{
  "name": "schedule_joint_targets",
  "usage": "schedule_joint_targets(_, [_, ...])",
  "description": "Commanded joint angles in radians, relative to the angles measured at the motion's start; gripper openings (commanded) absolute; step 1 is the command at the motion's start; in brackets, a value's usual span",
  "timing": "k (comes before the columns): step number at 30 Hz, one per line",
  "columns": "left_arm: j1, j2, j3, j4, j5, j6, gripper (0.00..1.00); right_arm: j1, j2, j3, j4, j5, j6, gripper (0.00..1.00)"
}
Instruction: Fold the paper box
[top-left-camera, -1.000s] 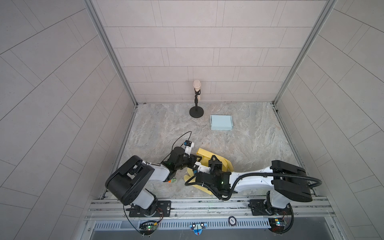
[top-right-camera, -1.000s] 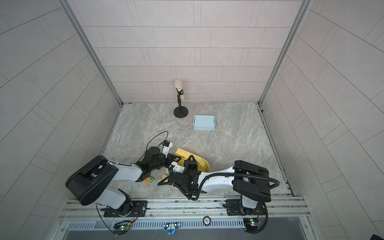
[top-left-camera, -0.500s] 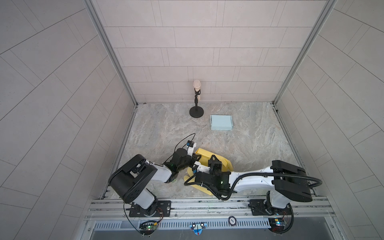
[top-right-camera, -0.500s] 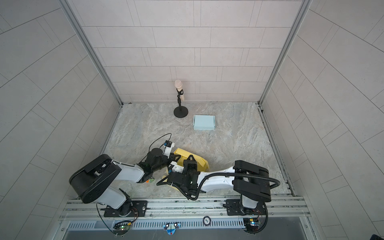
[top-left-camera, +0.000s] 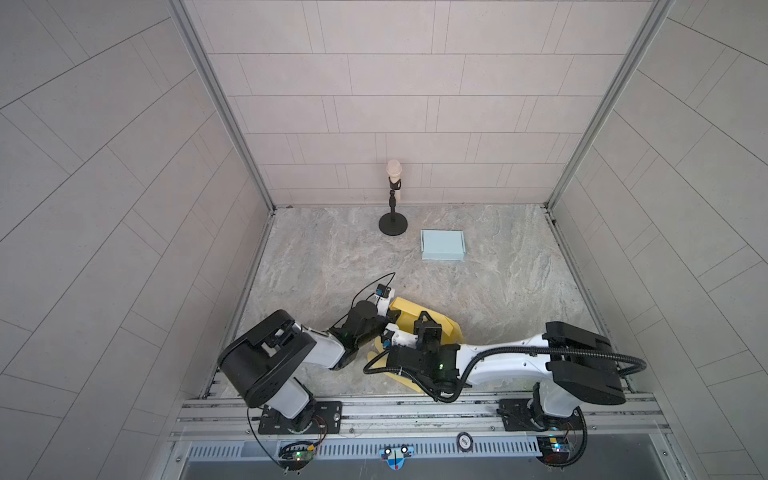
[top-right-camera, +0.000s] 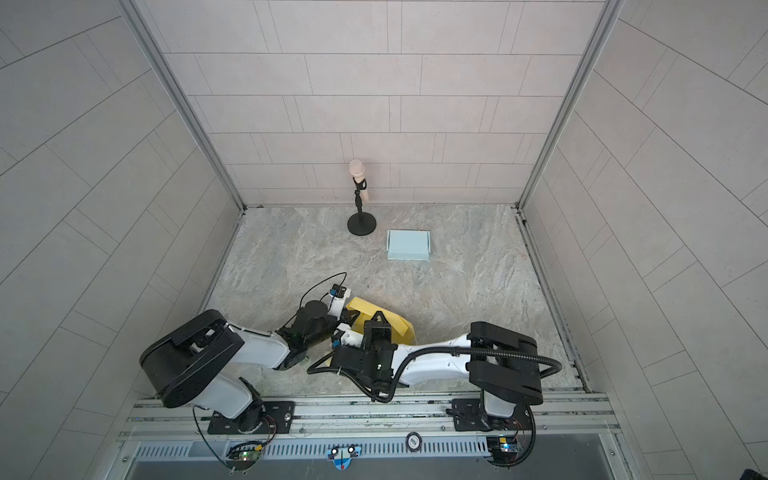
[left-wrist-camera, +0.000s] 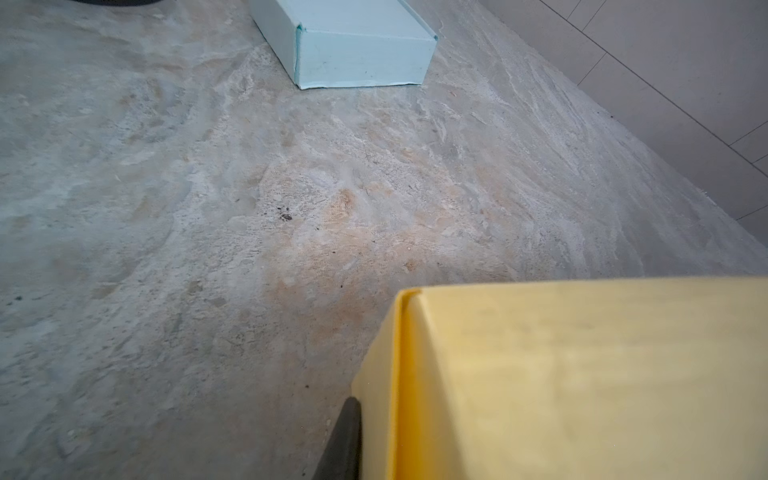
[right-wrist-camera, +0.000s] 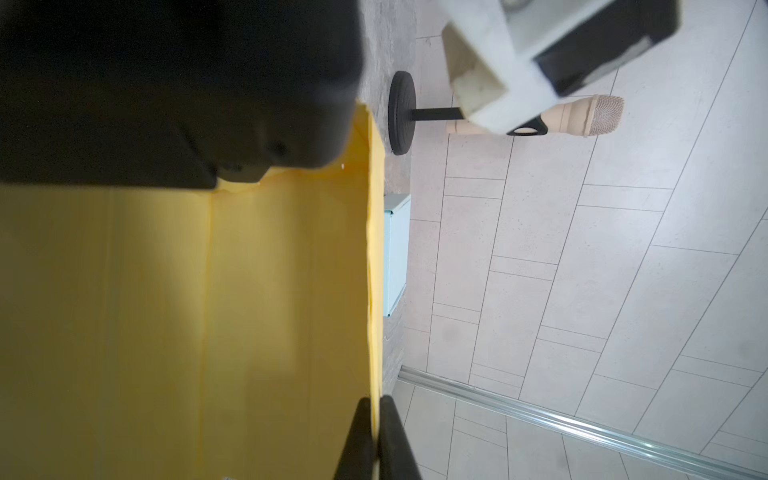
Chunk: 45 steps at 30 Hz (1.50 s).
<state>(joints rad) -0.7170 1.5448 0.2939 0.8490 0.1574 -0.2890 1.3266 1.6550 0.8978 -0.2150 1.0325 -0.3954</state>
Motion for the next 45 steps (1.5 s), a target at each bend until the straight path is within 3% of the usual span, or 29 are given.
schedule_joint_targets(1, [-0.019, -0.032, -0.009, 0.058, 0.016, 0.011, 0.12, 0.017, -0.021, 0.007, -0.048, -0.154, 0.105, 0.12])
schedule_joint_targets(4, [-0.025, -0.036, -0.009, 0.044, 0.001, 0.025, 0.11, 0.017, -0.067, 0.016, -0.078, -0.221, 0.177, 0.21])
schedule_joint_targets(10, [-0.029, -0.038, -0.015, 0.039, -0.005, 0.032, 0.11, 0.016, -0.226, -0.007, -0.093, -0.399, 0.316, 0.5])
schedule_joint_targets(20, [-0.046, -0.041, -0.003, 0.006, -0.035, 0.047, 0.13, -0.012, -0.538, -0.142, 0.01, -0.539, 0.474, 0.65])
schedule_joint_targets(25, [-0.065, -0.047, 0.005, -0.022, -0.065, 0.06, 0.13, -0.168, -0.605, -0.17, 0.088, -0.71, 0.618, 0.67])
schedule_joint_targets(33, [-0.068, -0.064, 0.003, -0.03, -0.082, 0.067, 0.13, -0.426, -0.477, -0.129, 0.144, -1.065, 0.87, 0.65])
schedule_joint_targets(45, [-0.081, -0.048, 0.03, -0.065, -0.112, 0.087, 0.14, -0.474, -0.235, -0.046, 0.167, -1.267, 0.915, 0.62])
